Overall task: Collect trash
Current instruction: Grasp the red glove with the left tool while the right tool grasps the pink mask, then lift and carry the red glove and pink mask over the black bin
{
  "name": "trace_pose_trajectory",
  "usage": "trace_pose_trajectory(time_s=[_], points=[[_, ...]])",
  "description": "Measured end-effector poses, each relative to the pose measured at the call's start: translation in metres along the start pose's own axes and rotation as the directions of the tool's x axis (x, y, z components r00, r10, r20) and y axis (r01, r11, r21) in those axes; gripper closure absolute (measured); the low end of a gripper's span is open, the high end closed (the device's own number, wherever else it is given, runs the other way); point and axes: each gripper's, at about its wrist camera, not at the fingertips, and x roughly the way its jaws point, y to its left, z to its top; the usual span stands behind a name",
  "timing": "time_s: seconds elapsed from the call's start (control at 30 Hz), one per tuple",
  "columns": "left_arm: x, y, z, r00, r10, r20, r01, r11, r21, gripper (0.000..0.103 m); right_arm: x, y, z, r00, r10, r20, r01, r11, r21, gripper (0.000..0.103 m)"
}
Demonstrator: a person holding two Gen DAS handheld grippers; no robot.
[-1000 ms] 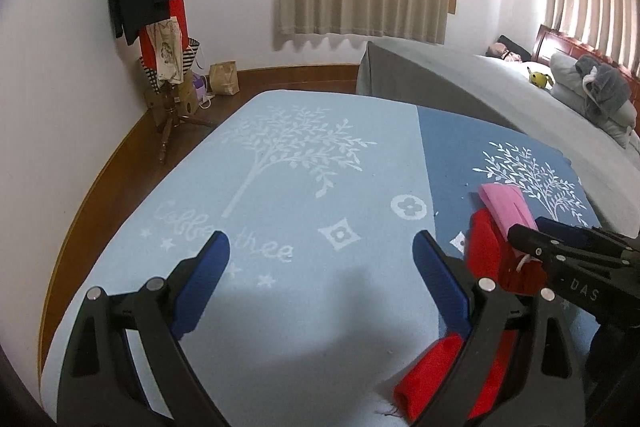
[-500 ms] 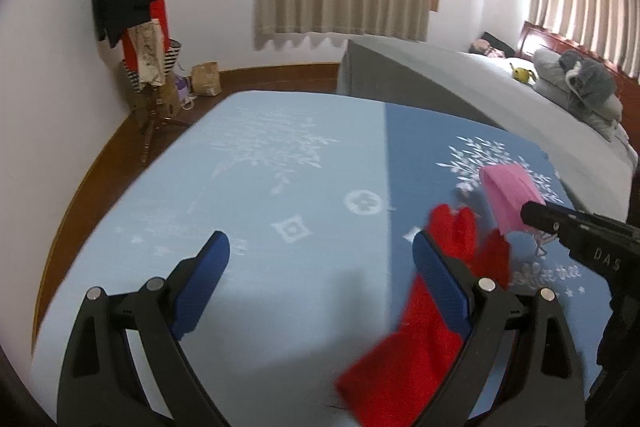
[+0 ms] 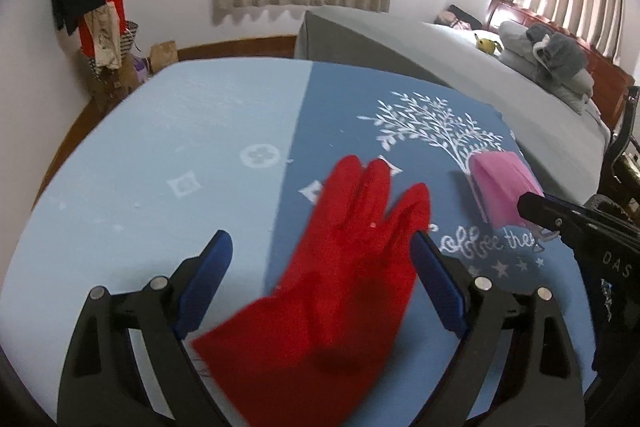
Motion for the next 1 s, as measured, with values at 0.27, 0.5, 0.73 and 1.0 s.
trace_pose_trajectory(time_s=[0.27, 0.5, 0.73, 1.0], points=[[0.021, -0.015, -0.002, 0.996, 0.011, -0.094, -0.010, 1.000, 0.013, 0.027, -0.003, -0.006, -0.001, 1.000, -0.002, 0.007, 0.002, 1.000, 0.008, 0.085], [0.022, -0.022, -0.004, 0.994, 0.026, -0.109, -0.021, 0.999, 0.048, 0.064, -0.006, -0.006, -0.004, 1.000, 0.001, 0.008, -0.001, 1.000, 0.006, 0.085], [0.016, -0.021, -0.003, 0.996, 0.013, -0.087, -0.011, 0.999, 0.032, 0.091, -0.016, -0.009, -0.004, 1.000, 0.008, 0.015, -0.008, 1.000, 0.005, 0.085], [-0.014, -0.025, 0.014, 1.000, 0.019, -0.005, -0.019, 1.000, 0.020, 0.092, -0.035, -0.012, 0.000, 0.999, 0.012, 0.042, -0.012, 1.000, 0.013, 0.085]])
